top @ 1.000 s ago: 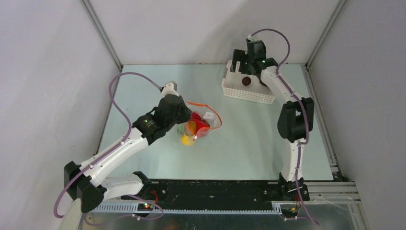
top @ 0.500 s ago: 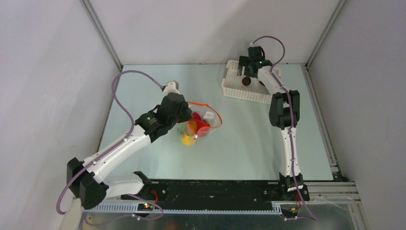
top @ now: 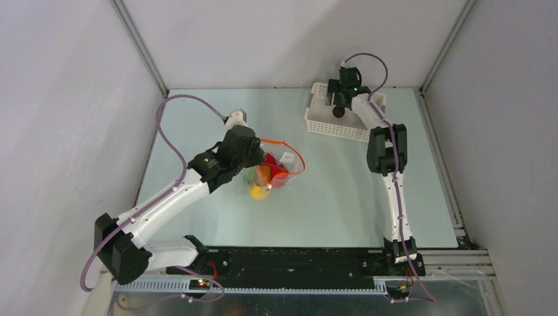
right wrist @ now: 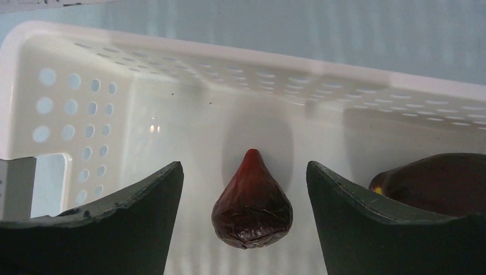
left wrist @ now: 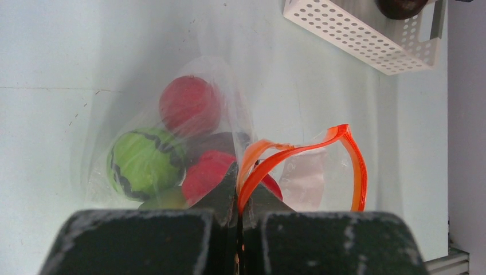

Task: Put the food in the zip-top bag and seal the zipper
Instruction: Pick up the fake fruit from the bin.

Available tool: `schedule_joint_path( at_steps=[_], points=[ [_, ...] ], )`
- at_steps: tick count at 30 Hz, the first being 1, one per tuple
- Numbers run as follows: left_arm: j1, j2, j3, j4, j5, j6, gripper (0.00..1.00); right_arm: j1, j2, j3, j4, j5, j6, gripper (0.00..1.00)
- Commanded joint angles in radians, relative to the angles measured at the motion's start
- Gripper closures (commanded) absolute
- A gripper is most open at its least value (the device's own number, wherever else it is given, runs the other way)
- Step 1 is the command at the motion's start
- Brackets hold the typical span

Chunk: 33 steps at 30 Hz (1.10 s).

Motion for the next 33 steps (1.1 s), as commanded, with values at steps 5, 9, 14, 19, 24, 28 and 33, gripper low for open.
schedule_joint_path(
  at_steps=[5,9,14,19,24,28,33],
  points=[
    [0.015,0.005,0.060,0.008,-0.021,0.032,1.00,-0.020,0.033,0.102,-0.088,-0.006,0.030,0.19],
    [0.022,0.009,0.068,0.009,-0.015,0.040,1.00,-0.034,0.074,0.172,-0.142,-0.048,0.052,0.23],
    [0.035,0.015,0.095,-0.003,-0.011,0.056,1.00,-0.042,0.093,0.203,-0.169,-0.093,0.065,0.24],
    [0.055,0.018,0.129,-0.023,-0.012,0.074,1.00,-0.044,0.118,0.244,-0.202,-0.102,0.086,0.25],
    [0.066,0.008,0.137,-0.027,-0.007,0.079,1.00,-0.073,0.157,0.255,-0.221,-0.274,0.210,0.36],
    [0.070,-0.004,0.136,-0.052,-0.019,0.076,1.00,-0.090,0.172,0.249,-0.202,-0.305,0.306,0.41],
    [0.073,-0.036,0.100,-0.039,-0.030,0.059,1.00,-0.087,0.118,0.194,-0.158,-0.195,0.271,0.46]
  ],
)
